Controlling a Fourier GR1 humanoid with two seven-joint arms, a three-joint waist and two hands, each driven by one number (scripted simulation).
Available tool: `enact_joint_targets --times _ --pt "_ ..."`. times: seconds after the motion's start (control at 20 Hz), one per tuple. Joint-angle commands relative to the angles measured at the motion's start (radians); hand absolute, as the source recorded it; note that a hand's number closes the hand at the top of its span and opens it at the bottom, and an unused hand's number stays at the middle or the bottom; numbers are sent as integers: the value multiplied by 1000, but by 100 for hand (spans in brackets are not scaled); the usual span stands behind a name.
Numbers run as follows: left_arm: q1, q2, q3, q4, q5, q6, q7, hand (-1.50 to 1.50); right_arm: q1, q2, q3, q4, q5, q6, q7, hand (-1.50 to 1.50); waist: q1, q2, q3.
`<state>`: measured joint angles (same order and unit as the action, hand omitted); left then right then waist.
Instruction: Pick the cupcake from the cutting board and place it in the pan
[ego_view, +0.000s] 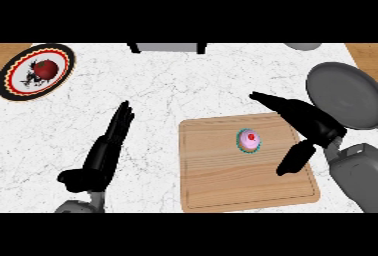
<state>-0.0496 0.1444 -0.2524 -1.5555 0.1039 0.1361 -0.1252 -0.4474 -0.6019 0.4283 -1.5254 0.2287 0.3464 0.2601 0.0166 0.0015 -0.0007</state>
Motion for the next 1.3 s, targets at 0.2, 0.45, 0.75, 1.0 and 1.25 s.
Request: enact_joint_targets --times 0.2,0.45,0.75,1.0,1.25 --pt "15 4 56 33 4 -52 -27 0 67 73 4 -9 152 73 55 -150 -16 -2 0" --pt "25 -41 9 -43 -55 -17 37 0 -12 241 -2 139 245 77 72 -150 -10 -2 1" --pt "23 -52 71 29 -41 -58 -29 0 90 191 -108 143 300 69 -95 -150 -15 -1 1" --pt "-24 -48 102 -23 -54 -68 58 0 52 311 -130 212 373 54 -86 -150 -13 -1 1" --pt "-34 -46 136 55 -33 -117 -8 0 -43 371 -151 375 434 50 -91 -150 -12 0 1"
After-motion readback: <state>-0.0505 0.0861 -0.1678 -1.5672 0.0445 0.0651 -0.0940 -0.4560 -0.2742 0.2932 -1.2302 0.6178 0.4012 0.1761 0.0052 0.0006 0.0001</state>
